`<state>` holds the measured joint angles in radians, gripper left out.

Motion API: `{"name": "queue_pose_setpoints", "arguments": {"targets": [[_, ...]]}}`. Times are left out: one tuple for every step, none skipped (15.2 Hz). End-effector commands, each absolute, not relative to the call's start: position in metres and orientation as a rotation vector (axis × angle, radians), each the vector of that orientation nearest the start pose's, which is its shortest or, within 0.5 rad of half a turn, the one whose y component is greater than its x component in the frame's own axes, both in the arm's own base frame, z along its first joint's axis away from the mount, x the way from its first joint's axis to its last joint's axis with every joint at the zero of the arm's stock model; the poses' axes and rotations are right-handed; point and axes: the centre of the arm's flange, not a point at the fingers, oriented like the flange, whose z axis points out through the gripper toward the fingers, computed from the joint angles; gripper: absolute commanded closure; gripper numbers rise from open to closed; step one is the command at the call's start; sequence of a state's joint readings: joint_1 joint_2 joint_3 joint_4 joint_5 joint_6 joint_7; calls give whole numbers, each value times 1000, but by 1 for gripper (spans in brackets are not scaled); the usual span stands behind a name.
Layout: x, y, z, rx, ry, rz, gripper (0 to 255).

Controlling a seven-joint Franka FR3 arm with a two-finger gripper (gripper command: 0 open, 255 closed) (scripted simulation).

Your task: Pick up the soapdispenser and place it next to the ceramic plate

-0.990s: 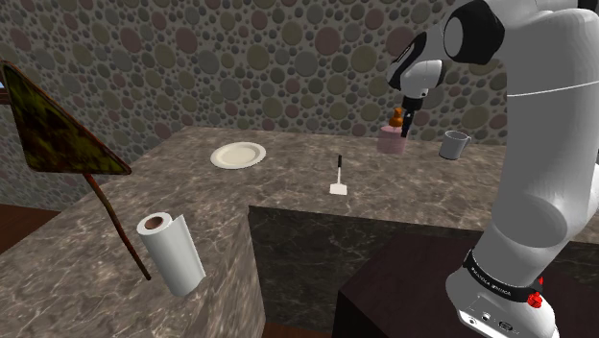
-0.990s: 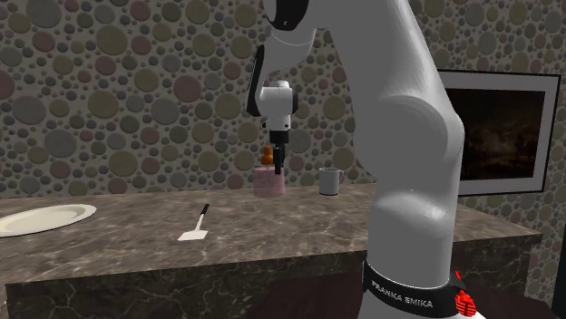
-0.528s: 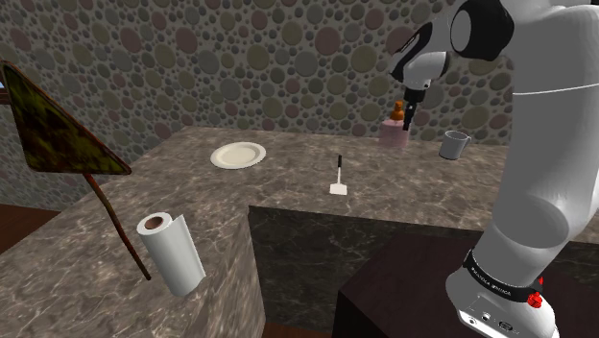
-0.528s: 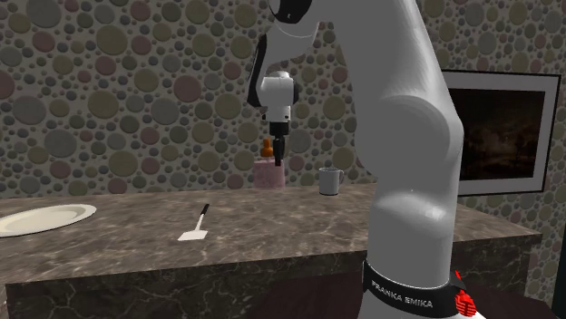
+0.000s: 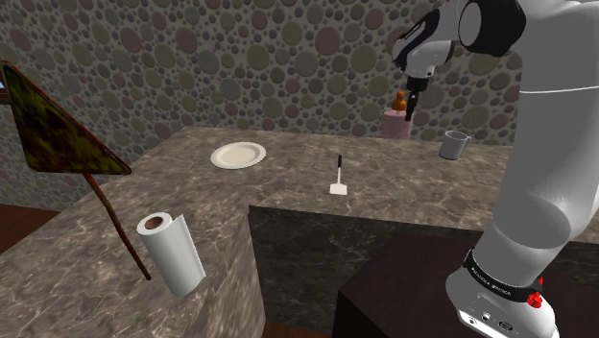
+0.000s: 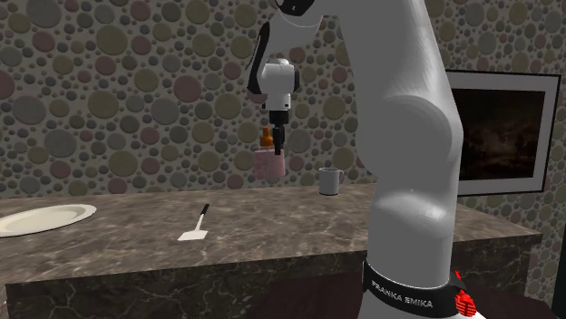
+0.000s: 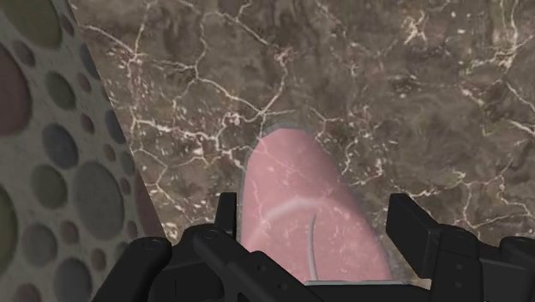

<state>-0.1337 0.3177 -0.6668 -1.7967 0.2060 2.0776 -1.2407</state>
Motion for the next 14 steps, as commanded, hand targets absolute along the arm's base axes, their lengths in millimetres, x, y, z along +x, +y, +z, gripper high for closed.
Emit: {"name": "queue_pose_setpoints", "arguments": {"targets": [[467, -423, 419, -3125, -586, -14, 255], [467, -423, 424, -3125, -586, -14, 255], [467, -423, 430, -3125, -586, -14, 255], [467, -423, 435, -3125, -586, -14, 255], [467, -423, 440, -3125, -586, -14, 255], [467, -423, 446, -3125, -586, -14, 255], [467, -423, 451, -3125, -586, -14, 255], [467, -423, 456, -3125, -586, -14, 255], [467, -423, 461, -3125, -586, -14, 255], [467, -423, 467, -3125, -586, -14, 255], [467, -423, 472, -3125, -586, -14, 255], [467, -423, 477, -3125, -586, -14, 255], [467, -423, 482, -3125, -586, -14, 255], [467, -423, 488, -3125, -586, -14, 255]]}}
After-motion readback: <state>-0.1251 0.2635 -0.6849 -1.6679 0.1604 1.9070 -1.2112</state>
